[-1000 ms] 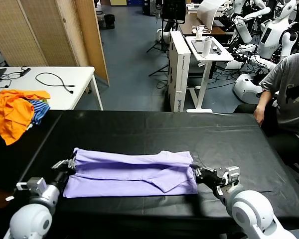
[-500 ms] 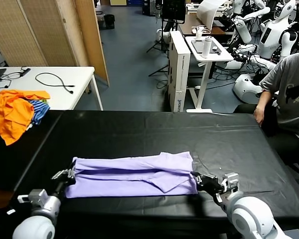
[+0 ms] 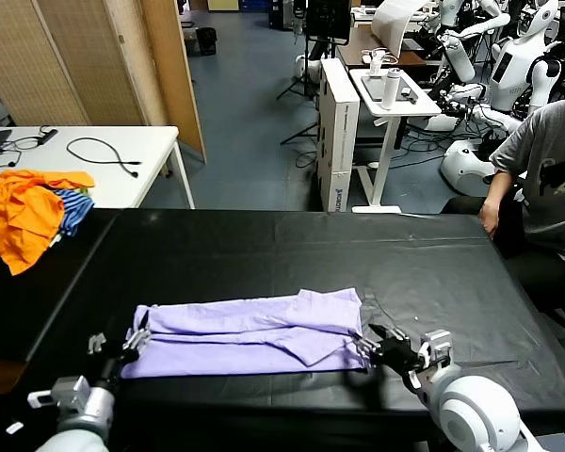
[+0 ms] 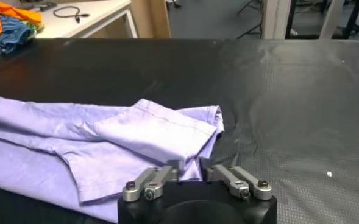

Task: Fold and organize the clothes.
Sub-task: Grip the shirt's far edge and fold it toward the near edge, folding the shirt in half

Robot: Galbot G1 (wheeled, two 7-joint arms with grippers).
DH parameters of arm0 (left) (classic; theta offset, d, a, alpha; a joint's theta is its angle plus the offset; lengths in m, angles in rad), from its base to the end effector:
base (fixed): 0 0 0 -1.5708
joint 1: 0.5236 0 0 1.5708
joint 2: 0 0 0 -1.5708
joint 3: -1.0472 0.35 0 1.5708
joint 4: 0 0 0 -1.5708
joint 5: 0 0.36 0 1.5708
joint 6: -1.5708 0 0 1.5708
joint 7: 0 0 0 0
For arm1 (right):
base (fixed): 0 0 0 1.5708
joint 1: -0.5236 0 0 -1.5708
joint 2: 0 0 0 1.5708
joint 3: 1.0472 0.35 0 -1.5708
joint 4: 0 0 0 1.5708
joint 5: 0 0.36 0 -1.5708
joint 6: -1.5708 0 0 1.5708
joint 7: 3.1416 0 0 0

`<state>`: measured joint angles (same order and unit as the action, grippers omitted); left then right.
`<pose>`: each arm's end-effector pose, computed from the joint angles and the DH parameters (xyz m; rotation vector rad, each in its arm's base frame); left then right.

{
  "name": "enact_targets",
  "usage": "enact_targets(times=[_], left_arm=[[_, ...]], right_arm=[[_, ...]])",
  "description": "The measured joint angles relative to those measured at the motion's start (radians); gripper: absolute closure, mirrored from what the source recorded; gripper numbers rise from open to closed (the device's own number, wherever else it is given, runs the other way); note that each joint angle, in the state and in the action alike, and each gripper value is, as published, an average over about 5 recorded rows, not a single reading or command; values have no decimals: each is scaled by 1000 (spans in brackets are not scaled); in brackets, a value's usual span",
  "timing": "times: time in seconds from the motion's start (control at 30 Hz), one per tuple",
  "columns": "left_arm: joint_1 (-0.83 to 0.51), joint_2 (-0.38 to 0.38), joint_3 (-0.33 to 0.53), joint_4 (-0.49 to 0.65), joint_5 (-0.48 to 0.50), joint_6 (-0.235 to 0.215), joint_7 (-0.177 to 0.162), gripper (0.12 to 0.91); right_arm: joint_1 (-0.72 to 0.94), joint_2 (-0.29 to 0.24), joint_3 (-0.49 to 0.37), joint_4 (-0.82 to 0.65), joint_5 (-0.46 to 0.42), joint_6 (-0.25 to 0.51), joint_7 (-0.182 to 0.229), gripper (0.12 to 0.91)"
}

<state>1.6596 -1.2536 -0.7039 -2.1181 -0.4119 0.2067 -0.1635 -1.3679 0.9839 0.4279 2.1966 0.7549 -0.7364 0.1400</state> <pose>0.1685 0.1031 -0.2862 0.2059 -2.8846 0.0395 0.2342 -0.0538 -0.2162 0.4686 -2.4964 -0.0663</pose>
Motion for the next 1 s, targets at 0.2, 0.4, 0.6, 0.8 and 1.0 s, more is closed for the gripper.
enact_targets(times=[0.2, 0.4, 0.6, 0.8, 1.0], left_arm=[[22, -38, -25, -41, -2, 23, -19, 124], [-39, -5, -36, -20, -50, 107, -33, 123], [-140, 63, -15, 41, -117, 165, -45, 123], [-222, 124, 18, 103, -131, 207, -41, 123], [-235, 153, 49, 122, -103, 286, -21, 123]], right_arm=[[57, 24, -4, -25, 18, 0, 15, 120], [155, 63, -39, -104, 4, 0, 40, 118], [239, 97, -59, -189, -11, 0, 41, 118], [278, 120, -72, -244, -38, 0, 42, 118], [299, 140, -91, -276, -48, 0, 44, 118]])
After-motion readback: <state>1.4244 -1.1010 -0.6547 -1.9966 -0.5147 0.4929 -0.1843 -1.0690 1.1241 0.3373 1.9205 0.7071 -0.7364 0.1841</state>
